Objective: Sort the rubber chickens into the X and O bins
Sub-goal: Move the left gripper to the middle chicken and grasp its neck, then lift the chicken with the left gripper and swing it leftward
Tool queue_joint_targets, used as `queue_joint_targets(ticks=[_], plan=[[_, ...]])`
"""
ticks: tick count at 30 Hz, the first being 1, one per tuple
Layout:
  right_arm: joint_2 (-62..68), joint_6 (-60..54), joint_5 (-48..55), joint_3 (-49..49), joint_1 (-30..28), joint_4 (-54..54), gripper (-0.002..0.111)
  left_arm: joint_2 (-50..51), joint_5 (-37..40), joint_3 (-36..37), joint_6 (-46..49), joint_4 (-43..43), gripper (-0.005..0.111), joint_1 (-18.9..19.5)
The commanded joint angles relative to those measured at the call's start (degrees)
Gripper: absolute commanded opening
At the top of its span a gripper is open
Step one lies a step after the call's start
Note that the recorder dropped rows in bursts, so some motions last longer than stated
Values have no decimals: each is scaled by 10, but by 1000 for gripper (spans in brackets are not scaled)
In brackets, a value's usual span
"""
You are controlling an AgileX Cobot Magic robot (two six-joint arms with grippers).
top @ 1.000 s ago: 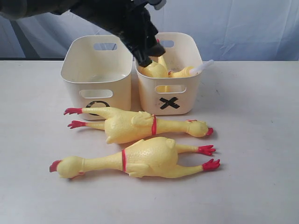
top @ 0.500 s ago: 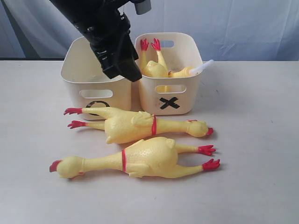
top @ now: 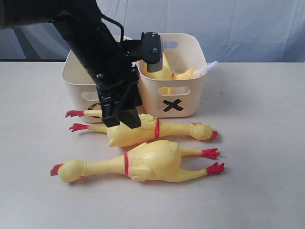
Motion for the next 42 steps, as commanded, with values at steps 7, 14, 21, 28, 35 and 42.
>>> queue_joint_targets(ticks=[7, 14, 21, 28, 35, 42], plan=[[-81, -3, -24, 116, 0, 21, -1, 40, -118, 34, 26, 10, 54, -3], [-139, -6, -84, 156, 0, 62, -1, 70, -154, 35, 52, 11, 54, -3], [-196, -34, -154, 218, 0, 71, -1, 80, -194, 35, 52, 24, 54, -3], [-229, -46, -178, 233, 0, 83, -1, 100, -198, 35, 51, 24, 54, -3], [-230, -46, -181, 233, 0, 83, -1, 119, -219, 35, 51, 18, 54, -3], [-230, -46, -181, 233, 0, 83, -1, 119, -246, 35, 51, 15, 59, -3]])
